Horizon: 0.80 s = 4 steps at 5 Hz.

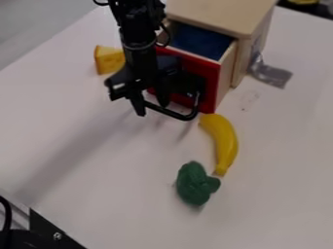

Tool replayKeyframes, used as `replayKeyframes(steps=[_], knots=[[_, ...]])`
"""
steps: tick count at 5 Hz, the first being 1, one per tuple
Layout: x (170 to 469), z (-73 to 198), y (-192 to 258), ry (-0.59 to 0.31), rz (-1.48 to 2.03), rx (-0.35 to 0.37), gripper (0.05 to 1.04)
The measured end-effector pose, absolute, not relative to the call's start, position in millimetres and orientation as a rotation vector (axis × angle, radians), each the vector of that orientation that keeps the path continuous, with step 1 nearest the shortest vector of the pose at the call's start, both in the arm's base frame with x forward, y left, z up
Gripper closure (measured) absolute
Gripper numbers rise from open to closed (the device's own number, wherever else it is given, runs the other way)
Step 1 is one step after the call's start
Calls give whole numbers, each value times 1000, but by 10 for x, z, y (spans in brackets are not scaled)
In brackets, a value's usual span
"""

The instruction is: Open the drawer

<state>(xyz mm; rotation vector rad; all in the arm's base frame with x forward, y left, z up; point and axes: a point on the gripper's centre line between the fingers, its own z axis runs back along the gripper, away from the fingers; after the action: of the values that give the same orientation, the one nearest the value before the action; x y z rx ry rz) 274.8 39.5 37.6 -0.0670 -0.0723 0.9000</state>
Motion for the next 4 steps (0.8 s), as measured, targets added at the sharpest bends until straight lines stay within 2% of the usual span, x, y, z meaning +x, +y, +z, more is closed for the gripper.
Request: replayKeyframes(steps=[4], knots=[[2691,368,437,-48,887,-58,627]])
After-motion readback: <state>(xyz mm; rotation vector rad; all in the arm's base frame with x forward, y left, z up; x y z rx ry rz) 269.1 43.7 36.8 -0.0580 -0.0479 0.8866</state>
